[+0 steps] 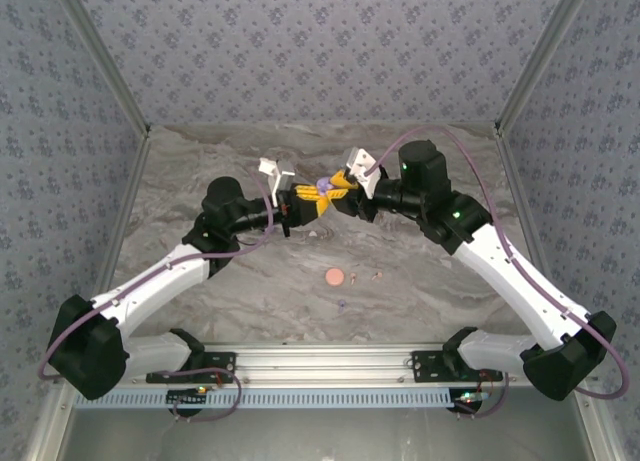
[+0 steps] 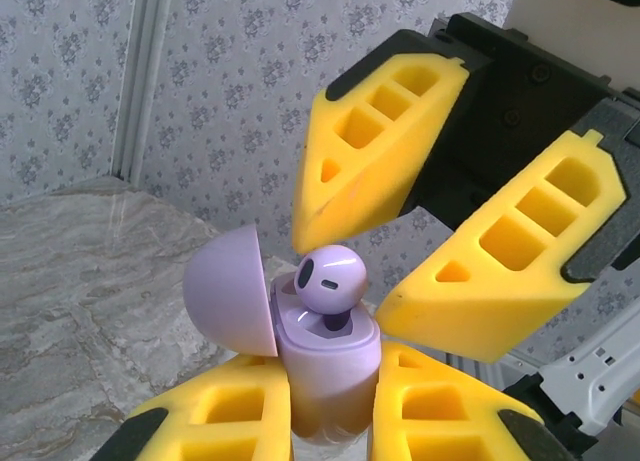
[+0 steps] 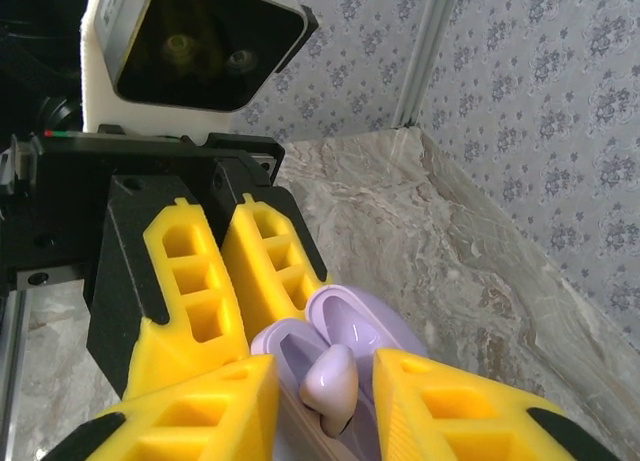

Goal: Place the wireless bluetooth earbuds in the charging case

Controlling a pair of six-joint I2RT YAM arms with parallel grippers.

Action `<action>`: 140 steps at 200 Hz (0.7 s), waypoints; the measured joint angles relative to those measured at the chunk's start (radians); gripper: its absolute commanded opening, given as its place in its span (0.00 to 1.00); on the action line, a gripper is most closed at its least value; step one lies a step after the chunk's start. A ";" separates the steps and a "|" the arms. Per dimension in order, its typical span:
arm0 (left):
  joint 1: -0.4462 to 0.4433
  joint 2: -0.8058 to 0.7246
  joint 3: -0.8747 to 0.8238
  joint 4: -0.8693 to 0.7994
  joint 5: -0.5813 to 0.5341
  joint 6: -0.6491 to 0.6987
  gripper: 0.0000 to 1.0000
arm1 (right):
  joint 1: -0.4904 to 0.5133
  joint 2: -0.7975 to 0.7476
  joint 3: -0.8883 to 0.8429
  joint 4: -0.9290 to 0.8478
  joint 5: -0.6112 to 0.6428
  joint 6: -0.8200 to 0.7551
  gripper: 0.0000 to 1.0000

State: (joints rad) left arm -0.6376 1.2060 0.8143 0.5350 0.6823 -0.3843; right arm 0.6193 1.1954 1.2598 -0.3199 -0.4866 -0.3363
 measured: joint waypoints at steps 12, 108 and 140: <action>-0.007 0.000 0.000 -0.003 -0.004 0.016 0.00 | -0.002 0.001 0.009 -0.006 0.002 0.006 0.42; -0.048 0.000 -0.025 -0.039 -0.098 0.172 0.00 | -0.061 -0.017 0.120 -0.068 0.132 0.196 0.70; -0.074 -0.002 -0.025 -0.065 -0.175 0.252 0.00 | -0.063 -0.026 0.136 -0.143 0.217 0.291 0.83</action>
State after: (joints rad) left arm -0.7116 1.2037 0.7895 0.4698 0.5072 -0.1326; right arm 0.5568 1.1690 1.3960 -0.4625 -0.2695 -0.0448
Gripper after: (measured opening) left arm 0.160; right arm 0.776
